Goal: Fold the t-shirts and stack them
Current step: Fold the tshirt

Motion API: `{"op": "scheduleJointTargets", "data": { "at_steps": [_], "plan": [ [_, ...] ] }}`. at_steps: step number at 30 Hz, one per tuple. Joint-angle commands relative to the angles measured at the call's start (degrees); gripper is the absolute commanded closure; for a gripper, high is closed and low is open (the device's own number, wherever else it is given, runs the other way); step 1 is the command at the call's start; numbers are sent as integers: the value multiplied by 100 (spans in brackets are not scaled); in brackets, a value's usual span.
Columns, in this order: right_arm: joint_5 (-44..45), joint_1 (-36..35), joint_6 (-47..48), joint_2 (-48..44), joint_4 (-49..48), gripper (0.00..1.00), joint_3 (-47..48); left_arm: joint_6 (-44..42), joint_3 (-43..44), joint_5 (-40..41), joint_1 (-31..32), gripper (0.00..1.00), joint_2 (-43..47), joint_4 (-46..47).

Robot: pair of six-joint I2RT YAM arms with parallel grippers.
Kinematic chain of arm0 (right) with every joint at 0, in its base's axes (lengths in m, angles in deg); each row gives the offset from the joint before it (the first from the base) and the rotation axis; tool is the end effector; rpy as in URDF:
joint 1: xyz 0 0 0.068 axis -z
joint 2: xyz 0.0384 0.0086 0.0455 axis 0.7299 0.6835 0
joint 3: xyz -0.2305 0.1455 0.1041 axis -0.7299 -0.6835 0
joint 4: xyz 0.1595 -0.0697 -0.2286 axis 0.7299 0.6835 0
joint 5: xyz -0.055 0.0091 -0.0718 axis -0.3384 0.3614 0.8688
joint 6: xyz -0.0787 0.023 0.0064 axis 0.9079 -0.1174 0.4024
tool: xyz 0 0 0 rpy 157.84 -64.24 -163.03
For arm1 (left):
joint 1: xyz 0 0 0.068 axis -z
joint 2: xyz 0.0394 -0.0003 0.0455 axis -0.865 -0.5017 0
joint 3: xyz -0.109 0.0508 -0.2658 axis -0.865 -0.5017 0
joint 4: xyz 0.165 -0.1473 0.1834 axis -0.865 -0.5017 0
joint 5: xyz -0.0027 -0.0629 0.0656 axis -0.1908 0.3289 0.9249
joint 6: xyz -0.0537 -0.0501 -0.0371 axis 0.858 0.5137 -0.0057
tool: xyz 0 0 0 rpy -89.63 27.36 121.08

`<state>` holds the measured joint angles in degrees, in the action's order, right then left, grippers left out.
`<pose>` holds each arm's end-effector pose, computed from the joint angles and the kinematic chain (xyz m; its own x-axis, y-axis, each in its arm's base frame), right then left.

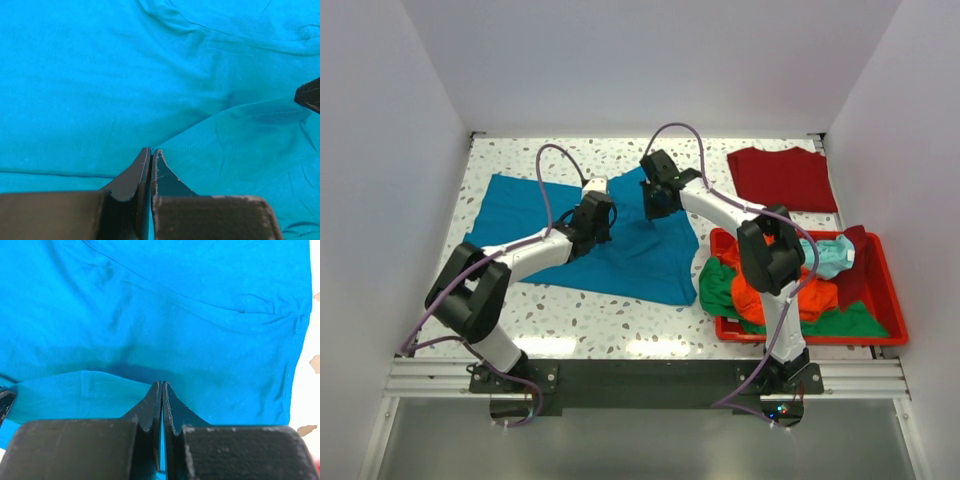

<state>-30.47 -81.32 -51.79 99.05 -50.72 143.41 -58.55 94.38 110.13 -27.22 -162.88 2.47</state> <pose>0.4335 0.2894 0.1866 -0.8277 -0.0936 -0.5533 -0.2132 0.9645 0.1558 0.3384 -0.1865 0.1709 -0.6478 -0.0783 -0.7577 -0.0028 0.9949 -0.1004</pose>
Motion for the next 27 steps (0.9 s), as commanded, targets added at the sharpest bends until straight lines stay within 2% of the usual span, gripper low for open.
{"op": "scheduleJointTargets", "data": {
  "at_steps": [1,23,25,27],
  "plan": [
    [162,7,0,52,-131,100,233,28,-17,195,21,100,-55,300],
    [241,-2,-53,386,-105,100,549,-15,220,379,12,100,-468,265],
    [241,-2,-70,395,-114,100,549,-51,238,388,3,97,-503,265],
    [241,-2,-79,394,-122,100,567,-34,264,458,-32,85,-538,230]
  ]
}}
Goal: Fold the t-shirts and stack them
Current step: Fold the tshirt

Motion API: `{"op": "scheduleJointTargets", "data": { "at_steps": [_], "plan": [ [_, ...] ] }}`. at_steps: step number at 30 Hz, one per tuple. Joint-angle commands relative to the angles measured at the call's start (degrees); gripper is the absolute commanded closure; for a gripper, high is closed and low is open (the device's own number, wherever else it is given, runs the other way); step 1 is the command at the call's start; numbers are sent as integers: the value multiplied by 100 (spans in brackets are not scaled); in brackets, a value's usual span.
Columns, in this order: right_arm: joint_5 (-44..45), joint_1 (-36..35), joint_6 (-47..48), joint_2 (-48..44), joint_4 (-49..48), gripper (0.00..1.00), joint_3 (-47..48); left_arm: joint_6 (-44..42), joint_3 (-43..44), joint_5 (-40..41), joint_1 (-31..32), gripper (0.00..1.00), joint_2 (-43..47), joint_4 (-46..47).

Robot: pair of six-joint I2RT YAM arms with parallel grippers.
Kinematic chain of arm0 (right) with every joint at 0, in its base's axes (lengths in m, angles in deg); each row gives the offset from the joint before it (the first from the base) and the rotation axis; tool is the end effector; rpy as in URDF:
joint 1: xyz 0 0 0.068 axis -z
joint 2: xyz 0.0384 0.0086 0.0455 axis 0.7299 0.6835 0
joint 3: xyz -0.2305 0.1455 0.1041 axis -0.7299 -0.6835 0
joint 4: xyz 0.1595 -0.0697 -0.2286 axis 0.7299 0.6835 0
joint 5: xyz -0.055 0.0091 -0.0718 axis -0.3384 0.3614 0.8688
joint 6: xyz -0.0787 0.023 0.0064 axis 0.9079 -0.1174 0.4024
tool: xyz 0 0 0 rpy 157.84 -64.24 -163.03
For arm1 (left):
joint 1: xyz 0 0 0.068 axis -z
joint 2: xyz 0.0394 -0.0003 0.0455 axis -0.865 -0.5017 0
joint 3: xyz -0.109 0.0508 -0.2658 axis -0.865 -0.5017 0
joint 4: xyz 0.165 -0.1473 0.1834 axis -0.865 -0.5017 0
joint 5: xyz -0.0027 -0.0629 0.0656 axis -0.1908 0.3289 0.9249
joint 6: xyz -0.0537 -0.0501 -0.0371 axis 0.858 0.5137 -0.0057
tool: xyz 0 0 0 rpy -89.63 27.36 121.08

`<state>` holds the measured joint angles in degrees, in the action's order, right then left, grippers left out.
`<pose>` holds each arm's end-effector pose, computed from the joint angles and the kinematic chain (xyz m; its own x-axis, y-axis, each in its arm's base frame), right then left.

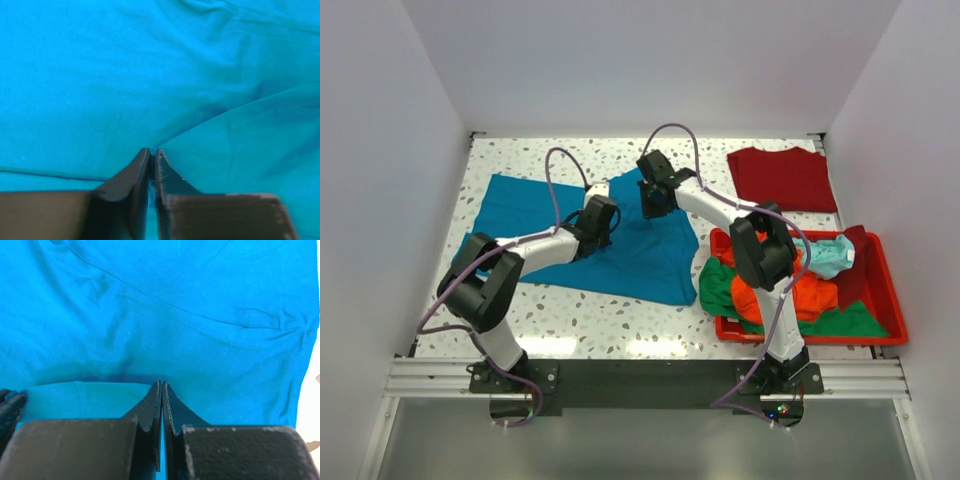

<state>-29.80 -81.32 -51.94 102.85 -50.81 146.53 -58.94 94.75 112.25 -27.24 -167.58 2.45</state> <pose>0.4455 0.2966 0.1725 -0.8305 -0.0931 -0.5491 -0.2042 0.9682 0.1446 0.3435 -0.1867 0.1436 -0.6833 -0.0418 -0.7290 -0.0276 0.9991 -0.0314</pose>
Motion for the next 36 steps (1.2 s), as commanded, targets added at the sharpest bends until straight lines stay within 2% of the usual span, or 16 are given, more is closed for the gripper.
{"op": "scheduleJointTargets", "data": {
  "at_steps": [1,2,3,4,5,7,8,11,14,21,25,36],
  "plan": [
    [182,7,-64,23,-105,100,272,50,262,298,-47,76,-77,128],
    [173,-2,-64,23,-96,96,307,146,271,412,-82,48,-68,92],
    [147,7,-55,40,-53,86,394,208,271,422,-196,35,-51,48],
    [121,7,-29,58,-26,75,473,260,297,413,-275,26,10,-22],
    [86,7,76,84,9,58,570,313,306,370,-354,14,72,-49],
    [59,7,269,181,281,45,1052,314,324,282,-592,2,317,-58],
    [50,16,340,199,369,35,1202,253,315,273,-662,0,414,-49],
    [59,7,490,76,563,29,1555,51,289,273,-864,0,845,-14],
    [-19,-2,438,-310,476,28,1310,-38,123,159,-1075,0,1179,-32],
    [-819,-150,-257,-1382,-358,28,-928,-38,-861,-289,-1831,0,1575,100],
    [-855,-432,-406,-1611,-483,28,-1643,76,-1530,-799,-2227,0,1751,302],
    [-1145,-722,-864,-1718,-1142,28,-3076,972,-2557,-1151,-2535,0,1961,285]
  ]
}}
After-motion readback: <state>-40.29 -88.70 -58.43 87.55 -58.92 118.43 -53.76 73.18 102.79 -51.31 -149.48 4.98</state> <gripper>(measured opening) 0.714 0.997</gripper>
